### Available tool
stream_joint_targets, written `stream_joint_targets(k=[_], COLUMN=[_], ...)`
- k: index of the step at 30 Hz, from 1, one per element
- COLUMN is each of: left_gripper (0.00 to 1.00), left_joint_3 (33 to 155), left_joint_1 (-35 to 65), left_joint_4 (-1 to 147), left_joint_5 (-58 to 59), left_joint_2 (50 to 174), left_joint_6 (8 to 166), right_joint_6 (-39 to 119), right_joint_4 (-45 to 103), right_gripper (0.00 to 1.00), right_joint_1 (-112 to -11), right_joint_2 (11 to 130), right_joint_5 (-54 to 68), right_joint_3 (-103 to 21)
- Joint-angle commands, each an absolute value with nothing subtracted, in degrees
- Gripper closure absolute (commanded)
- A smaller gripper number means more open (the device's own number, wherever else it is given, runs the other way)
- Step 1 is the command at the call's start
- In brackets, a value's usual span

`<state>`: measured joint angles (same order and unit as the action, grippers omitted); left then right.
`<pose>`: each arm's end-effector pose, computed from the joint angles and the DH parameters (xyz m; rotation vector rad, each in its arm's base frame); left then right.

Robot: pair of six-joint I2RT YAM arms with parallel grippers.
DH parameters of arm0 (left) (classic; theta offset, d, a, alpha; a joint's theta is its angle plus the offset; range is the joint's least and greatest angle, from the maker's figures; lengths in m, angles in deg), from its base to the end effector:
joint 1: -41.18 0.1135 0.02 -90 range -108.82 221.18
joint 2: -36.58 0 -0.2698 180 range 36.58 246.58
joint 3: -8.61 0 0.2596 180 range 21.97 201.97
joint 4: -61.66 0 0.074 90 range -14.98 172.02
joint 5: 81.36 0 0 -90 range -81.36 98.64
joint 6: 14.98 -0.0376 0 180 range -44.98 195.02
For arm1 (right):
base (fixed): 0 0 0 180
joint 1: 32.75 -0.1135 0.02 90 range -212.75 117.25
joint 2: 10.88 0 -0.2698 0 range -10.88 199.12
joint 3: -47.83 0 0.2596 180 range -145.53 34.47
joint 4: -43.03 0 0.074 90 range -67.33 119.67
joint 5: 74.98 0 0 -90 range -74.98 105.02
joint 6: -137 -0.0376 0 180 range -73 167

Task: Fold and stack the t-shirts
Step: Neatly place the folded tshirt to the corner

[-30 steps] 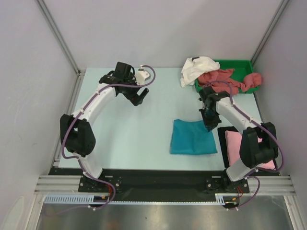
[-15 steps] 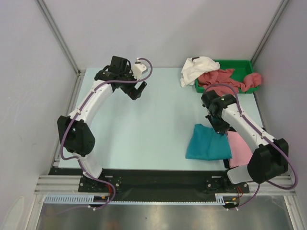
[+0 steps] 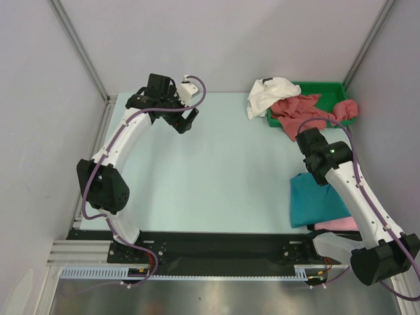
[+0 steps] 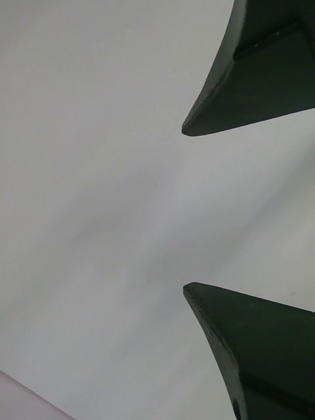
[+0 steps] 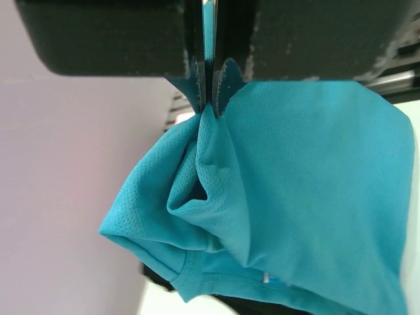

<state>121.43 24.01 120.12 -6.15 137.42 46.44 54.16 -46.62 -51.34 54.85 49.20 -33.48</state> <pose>0.3800 -0.1275 0.3523 1.0276 2.1218 -0.2106 0.1849 0.0399 0.3281 -0.4890 2.6613 -0.7893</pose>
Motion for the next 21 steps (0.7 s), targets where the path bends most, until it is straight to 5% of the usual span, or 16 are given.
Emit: stream_joint_targets(k=[1, 14, 21], left_gripper=[0.0, 0.0, 0.0], left_joint_3=[123.7, 123.8, 123.7], left_joint_1=[24.7, 25.1, 25.5], left_joint_4=[119.1, 118.5, 118.4], left_joint_5=[-7.8, -7.0, -7.4], left_joint_2=[137.2, 137.6, 137.4], left_joint_6=[45.4, 45.1, 45.2], right_joint_6=[58.3, 69.7, 82.7], right_joint_4=[-54.7, -54.9, -42.7], right_gripper=[1.0, 1.0, 1.0], right_joint_1=[-50.2, -44.4, -35.8], right_joint_2=[53.0, 48.9, 49.1], right_joint_5=[55.9, 57.0, 54.4], right_joint_3=[-37.1, -38.8, -29.4])
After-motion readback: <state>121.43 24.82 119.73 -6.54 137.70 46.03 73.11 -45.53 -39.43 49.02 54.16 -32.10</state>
